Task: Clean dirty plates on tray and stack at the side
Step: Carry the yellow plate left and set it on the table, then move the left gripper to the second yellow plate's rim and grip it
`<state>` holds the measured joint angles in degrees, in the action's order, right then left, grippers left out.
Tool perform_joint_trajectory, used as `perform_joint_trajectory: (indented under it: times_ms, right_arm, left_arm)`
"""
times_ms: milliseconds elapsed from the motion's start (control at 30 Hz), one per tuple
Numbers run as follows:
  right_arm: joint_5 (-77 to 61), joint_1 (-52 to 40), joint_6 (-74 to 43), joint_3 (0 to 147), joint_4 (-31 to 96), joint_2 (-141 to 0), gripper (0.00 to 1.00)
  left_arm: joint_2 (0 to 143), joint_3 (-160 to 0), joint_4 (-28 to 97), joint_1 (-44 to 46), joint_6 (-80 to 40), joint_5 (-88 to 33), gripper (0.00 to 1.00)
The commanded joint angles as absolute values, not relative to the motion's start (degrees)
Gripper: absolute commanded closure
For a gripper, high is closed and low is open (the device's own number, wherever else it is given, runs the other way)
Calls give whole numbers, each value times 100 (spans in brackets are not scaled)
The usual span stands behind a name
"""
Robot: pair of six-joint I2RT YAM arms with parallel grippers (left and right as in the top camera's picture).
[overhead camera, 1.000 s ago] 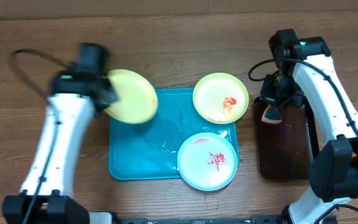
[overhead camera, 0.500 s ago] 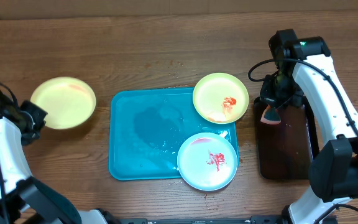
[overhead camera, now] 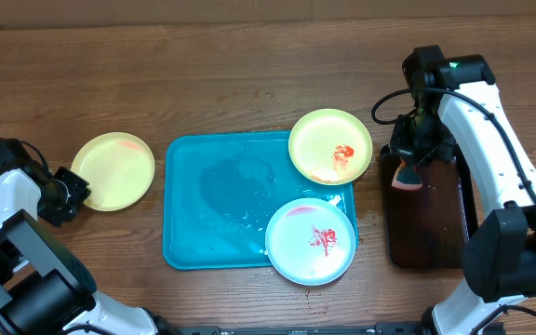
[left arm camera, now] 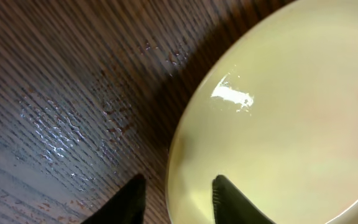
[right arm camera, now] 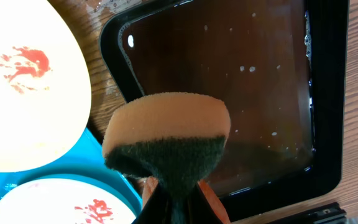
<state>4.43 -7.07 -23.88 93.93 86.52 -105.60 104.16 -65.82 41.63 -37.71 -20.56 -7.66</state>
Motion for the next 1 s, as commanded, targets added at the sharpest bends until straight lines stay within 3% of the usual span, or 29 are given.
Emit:
perform_joint_trajectory:
  times_ms: [0,133,267,400,500,633,667,767,967]
  right_arm:
    - [419,-690,-2351,9384,8628,-10523,96]
    - [419,-690,-2351,9384,8611,-10523,96]
    - [419,-690,-2351,9384,8558,-10523,96]
    - [419,-690,-2351,9384,8499,-10523,96]
    - [419,-690,-2351,9384,8497,-10523,96]
    - [419,-690,-2335,9384,8512,-10523,96]
    - [416,-690,-2279,9386,8512,-10523,96]
    - [419,-690,-2241,9384,8534,-10523,96]
    - [419,-690,-2244,9386,8538,-10523,96]
  left_arm:
    - [10228,-6587,4156,-3785,-1927,-843,58]
    - [9769,-6657,4237,-3734,-1949,-845,52]
    - [9059,-6731,4318,-3402,-1922,-895,54]
    - [8361,-6733,4298,-2220,-1531,-1483,53]
    - [8355,-6733,4219,-1199,-1483,-1693,39]
    - [8731,-6733,3785,123,-1197,-1955,34]
    - [8862,-6733,3610,395,-1173,-1955,29]
    - [9295,-6735,3004,1044,-1179,-2027,0]
    - [10066,-6737,2121,1573,-1151,-2956,0]
